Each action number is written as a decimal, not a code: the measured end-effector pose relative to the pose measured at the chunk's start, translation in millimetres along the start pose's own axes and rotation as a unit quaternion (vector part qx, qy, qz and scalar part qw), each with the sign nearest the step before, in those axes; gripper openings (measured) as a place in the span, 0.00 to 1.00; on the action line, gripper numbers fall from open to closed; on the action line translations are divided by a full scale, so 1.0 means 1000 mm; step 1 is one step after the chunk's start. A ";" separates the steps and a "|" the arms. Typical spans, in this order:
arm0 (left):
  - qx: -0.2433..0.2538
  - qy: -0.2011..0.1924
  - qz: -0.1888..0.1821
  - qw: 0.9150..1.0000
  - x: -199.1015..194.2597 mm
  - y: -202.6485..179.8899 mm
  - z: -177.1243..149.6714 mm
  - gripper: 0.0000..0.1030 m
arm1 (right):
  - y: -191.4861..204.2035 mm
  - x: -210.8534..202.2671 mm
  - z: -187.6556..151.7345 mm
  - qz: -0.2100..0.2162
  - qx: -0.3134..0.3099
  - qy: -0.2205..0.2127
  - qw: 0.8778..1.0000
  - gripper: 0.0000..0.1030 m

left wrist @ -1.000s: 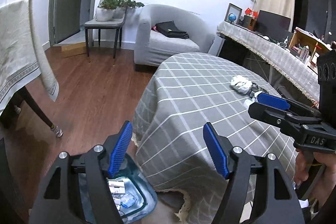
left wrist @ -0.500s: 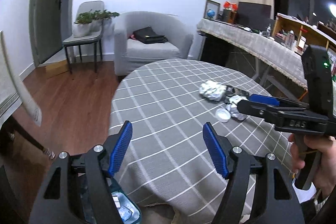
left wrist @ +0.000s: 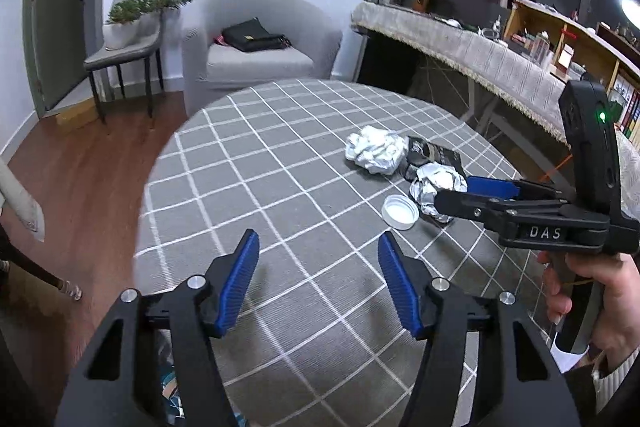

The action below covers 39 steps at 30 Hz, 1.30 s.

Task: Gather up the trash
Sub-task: 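Grasp a crumpled foil ball with the right gripper while the left gripper grasps the white bottle cap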

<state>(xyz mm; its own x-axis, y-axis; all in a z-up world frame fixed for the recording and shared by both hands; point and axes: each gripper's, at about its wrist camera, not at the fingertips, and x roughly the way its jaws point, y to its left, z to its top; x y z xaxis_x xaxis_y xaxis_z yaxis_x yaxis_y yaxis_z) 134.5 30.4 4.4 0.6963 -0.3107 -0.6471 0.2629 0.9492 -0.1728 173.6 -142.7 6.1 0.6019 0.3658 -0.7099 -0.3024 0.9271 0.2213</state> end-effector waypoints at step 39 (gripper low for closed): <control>0.046 0.096 0.007 0.994 0.084 -0.071 0.031 0.45 | -0.050 -0.035 0.009 0.102 0.043 -0.027 0.993 0.48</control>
<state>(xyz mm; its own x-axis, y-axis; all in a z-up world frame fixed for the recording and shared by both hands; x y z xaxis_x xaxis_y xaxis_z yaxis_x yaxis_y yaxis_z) 194.7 -64.4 -14.7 0.5625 -0.2735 -0.7803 0.3201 0.9421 -0.0995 174.4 -201.3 25.5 0.5732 0.5490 -0.6083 -0.3591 0.8356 0.4157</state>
